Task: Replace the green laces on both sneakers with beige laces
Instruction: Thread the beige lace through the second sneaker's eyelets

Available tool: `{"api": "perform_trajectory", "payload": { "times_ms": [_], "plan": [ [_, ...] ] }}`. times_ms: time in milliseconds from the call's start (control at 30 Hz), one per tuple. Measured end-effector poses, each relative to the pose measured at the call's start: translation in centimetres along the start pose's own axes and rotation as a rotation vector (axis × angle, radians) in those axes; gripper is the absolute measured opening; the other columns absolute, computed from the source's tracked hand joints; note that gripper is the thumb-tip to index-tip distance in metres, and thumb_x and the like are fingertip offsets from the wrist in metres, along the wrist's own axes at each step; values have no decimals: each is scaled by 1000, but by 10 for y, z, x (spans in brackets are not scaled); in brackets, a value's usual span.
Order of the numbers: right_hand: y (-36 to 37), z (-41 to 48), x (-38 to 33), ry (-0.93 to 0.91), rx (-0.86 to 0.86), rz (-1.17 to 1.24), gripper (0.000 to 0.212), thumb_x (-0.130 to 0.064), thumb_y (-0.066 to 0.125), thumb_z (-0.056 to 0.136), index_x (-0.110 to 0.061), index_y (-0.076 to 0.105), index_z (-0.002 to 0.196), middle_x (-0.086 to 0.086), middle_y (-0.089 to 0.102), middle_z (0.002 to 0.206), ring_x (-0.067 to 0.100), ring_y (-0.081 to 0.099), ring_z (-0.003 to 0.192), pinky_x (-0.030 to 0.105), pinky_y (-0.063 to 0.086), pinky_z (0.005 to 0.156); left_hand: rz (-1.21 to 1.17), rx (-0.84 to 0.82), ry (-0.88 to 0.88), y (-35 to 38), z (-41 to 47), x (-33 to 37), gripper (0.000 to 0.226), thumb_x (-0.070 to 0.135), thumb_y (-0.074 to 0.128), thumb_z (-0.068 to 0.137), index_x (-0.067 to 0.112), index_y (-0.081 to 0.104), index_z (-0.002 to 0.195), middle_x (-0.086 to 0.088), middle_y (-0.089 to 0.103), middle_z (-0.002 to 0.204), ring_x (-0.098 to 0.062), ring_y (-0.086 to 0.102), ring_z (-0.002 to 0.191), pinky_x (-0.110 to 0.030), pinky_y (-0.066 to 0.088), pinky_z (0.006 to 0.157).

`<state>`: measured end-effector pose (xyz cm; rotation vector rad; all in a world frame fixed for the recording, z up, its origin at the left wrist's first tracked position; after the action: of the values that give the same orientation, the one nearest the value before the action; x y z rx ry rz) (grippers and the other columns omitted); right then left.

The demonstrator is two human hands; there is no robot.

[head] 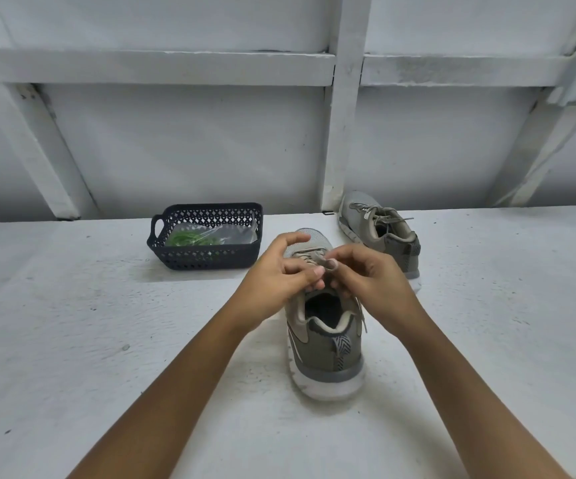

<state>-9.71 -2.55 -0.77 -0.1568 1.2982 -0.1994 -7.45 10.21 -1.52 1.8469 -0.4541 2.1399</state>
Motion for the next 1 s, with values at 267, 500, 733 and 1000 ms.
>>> {"api": "perform_trajectory", "payload": {
  "times_ms": [267, 500, 733, 1000],
  "plan": [
    [1, 0, 1, 14, -39, -74, 4, -15, 60, 91, -16, 61, 86, 9, 66, 71, 10, 58, 60, 32, 50, 58, -46, 211, 32, -2, -6, -4, 29, 5, 64, 85, 6, 66, 114, 6, 72, 68, 0, 66, 71, -11, 50, 72],
    [2, 1, 2, -74, 35, -138, 16, -18, 59, 92, -24, 57, 76, -10, 60, 63, 4, 55, 59, 23, 47, 61, 19, 350, 94, -4, -16, -5, 23, 9, 66, 86, 9, 70, 109, -1, 73, 99, 0, 66, 93, -14, 50, 84],
    [2, 6, 11, -53, 132, -160, 21, -20, 59, 91, -27, 55, 72, -17, 58, 54, -1, 51, 53, 21, 39, 58, 620, 394, 582, -3, -32, 11, 24, 21, 64, 85, 13, 71, 107, 3, 70, 85, -8, 60, 81, -26, 45, 81],
    [3, 3, 11, 75, 62, 65, 20, -21, 52, 96, -21, 41, 79, -2, 53, 59, 7, 44, 48, 19, 37, 49, 1265, 477, 794, 12, -40, 12, 22, 24, 51, 91, 13, 68, 84, -1, 63, 89, -18, 47, 92, -43, 33, 90]
  ]
}}
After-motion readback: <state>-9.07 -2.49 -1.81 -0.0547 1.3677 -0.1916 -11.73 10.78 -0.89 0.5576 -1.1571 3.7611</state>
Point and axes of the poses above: each hand's wrist, its own z-axis towards the middle knuckle, its own y-axis out of the palm, x = y × z, the point moved 7 cm from there along z, towards the middle knuckle
